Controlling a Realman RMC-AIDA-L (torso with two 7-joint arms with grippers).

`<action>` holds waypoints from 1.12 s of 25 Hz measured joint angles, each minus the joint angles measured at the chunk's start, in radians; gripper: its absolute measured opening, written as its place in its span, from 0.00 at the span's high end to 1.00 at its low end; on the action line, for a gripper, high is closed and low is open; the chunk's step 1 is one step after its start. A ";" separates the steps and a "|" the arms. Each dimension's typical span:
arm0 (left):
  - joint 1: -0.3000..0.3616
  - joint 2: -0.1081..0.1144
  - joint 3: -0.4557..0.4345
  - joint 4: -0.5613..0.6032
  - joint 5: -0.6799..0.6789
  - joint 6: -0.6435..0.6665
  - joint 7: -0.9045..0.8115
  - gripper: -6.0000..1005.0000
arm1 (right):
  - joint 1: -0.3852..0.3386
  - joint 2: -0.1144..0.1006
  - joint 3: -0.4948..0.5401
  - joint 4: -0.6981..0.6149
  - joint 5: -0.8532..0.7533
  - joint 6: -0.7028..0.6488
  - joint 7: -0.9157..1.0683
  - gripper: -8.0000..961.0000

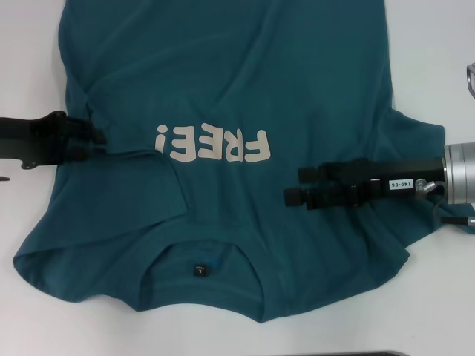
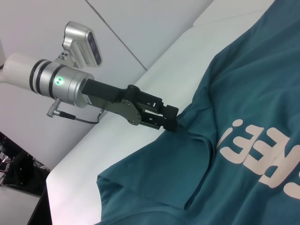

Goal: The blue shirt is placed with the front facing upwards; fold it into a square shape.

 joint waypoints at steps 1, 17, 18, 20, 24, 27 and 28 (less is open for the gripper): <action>-0.001 0.000 0.002 0.002 0.000 -0.004 0.000 0.51 | 0.000 0.000 0.000 0.000 0.000 0.000 0.000 0.09; -0.044 -0.007 -0.011 0.053 -0.212 0.084 0.128 0.51 | -0.002 -0.001 0.000 -0.002 0.001 -0.003 0.007 0.10; -0.040 0.002 -0.011 0.057 -0.236 0.097 0.133 0.51 | -0.001 -0.001 0.000 -0.001 0.001 -0.003 0.007 0.10; -0.021 0.019 -0.013 0.057 -0.250 0.104 0.130 0.50 | -0.001 -0.001 0.000 -0.002 0.001 -0.002 0.007 0.10; 0.015 0.051 -0.018 0.055 -0.256 0.158 0.183 0.50 | -0.001 -0.001 0.000 -0.002 0.002 0.001 0.009 0.10; 0.029 0.071 -0.036 0.062 -0.259 0.276 0.339 0.50 | -0.001 -0.003 0.004 -0.002 0.006 -0.003 0.012 0.10; 0.037 0.073 -0.045 0.061 -0.260 0.321 0.395 0.50 | -0.001 -0.004 0.008 -0.002 0.007 -0.005 0.014 0.10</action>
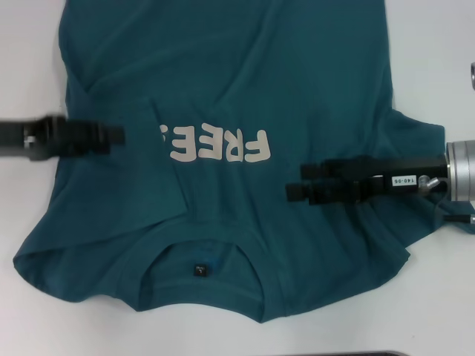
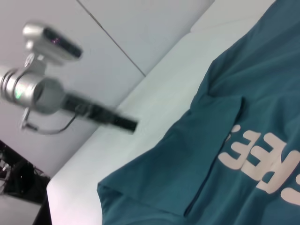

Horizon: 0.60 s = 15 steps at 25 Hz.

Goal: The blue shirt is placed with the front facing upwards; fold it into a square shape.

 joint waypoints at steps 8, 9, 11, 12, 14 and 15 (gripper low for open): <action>0.066 -0.009 -0.035 0.003 -0.001 0.071 0.105 0.50 | -0.040 -0.032 0.034 -0.139 -0.012 -0.092 0.148 0.10; 0.068 -0.010 -0.042 0.003 -0.002 0.070 0.106 0.50 | -0.053 -0.045 0.037 -0.181 -0.015 -0.117 0.183 0.10; 0.069 -0.012 -0.054 0.003 -0.002 0.068 0.109 0.50 | -0.077 -0.075 0.057 -0.251 -0.010 -0.166 0.264 0.10; 0.068 -0.012 -0.056 0.003 -0.002 0.066 0.109 0.50 | -0.086 -0.092 0.073 -0.274 -0.005 -0.188 0.305 0.10; 0.065 -0.014 -0.056 0.003 -0.002 0.063 0.110 0.50 | -0.096 -0.132 0.119 -0.284 -0.001 -0.225 0.360 0.10; 0.063 -0.015 -0.056 0.003 -0.002 0.061 0.110 0.50 | -0.099 -0.154 0.147 -0.277 -0.001 -0.241 0.376 0.10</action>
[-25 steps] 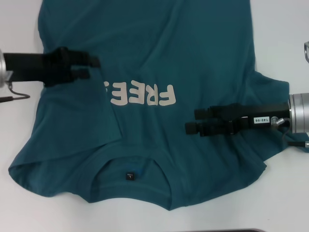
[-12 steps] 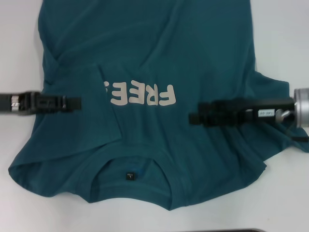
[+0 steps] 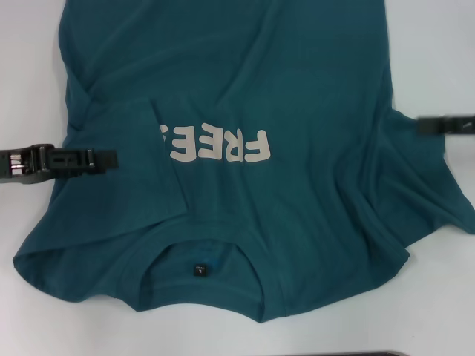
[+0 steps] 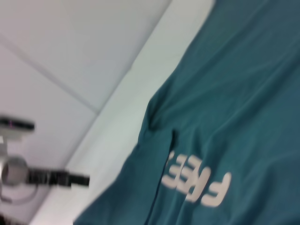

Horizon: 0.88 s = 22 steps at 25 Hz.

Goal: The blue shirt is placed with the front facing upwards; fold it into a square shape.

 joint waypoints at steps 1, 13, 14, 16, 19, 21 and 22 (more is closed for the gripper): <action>-0.003 -0.002 0.000 0.000 0.000 -0.003 0.001 0.50 | -0.002 -0.019 0.026 0.011 0.000 -0.013 0.013 0.10; -0.012 -0.005 -0.001 0.001 0.005 -0.014 0.004 0.50 | -0.038 -0.087 0.075 -0.038 -0.158 0.039 0.271 0.10; -0.012 -0.005 0.000 0.001 0.005 -0.014 0.004 0.50 | -0.039 -0.088 0.075 -0.046 -0.169 0.041 0.281 0.10; -0.012 -0.007 0.000 0.000 0.007 -0.014 0.004 0.50 | -0.038 -0.089 0.074 -0.055 -0.186 0.043 0.293 0.10; -0.012 -0.007 0.001 0.000 0.007 -0.014 0.004 0.50 | -0.030 -0.089 0.067 -0.053 -0.213 0.051 0.302 0.10; -0.012 -0.007 0.001 0.000 0.006 -0.014 0.004 0.50 | -0.023 -0.085 0.065 -0.040 -0.232 0.069 0.304 0.11; -0.013 -0.007 0.001 0.000 0.005 -0.014 0.004 0.50 | -0.019 -0.083 0.064 -0.031 -0.240 0.079 0.305 0.11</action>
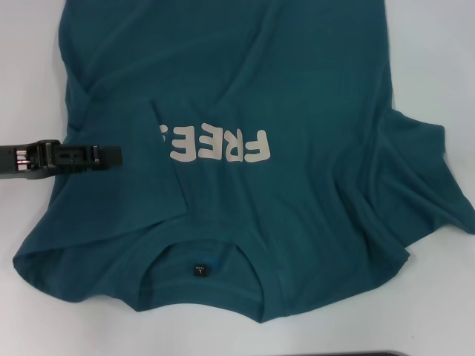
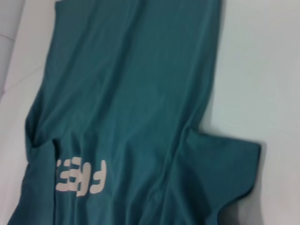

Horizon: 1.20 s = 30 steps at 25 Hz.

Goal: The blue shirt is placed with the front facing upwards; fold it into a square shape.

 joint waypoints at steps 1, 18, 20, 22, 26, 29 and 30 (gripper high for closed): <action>-0.001 0.000 0.000 0.000 -0.001 0.000 0.000 0.50 | 0.004 0.003 0.000 0.013 -0.009 0.012 0.000 0.11; 0.001 -0.004 0.004 0.001 0.003 0.000 0.000 0.50 | 0.084 0.066 -0.052 0.108 -0.032 0.150 0.001 0.11; 0.004 -0.004 0.002 0.001 0.003 0.000 0.001 0.50 | 0.088 0.067 -0.056 0.118 -0.032 0.154 0.002 0.11; 0.005 -0.004 0.001 0.001 0.003 0.000 0.001 0.50 | 0.089 0.066 -0.064 0.123 -0.032 0.157 0.007 0.11; 0.005 -0.004 0.000 0.001 0.002 0.000 0.001 0.50 | 0.089 0.066 -0.073 0.121 -0.032 0.161 0.011 0.11; 0.001 -0.006 -0.001 0.000 0.003 -0.001 0.002 0.50 | 0.086 0.064 -0.081 0.115 -0.032 0.161 0.012 0.11; 0.000 -0.006 -0.001 0.000 0.003 -0.002 0.002 0.50 | 0.085 0.063 -0.082 0.115 -0.032 0.161 0.012 0.11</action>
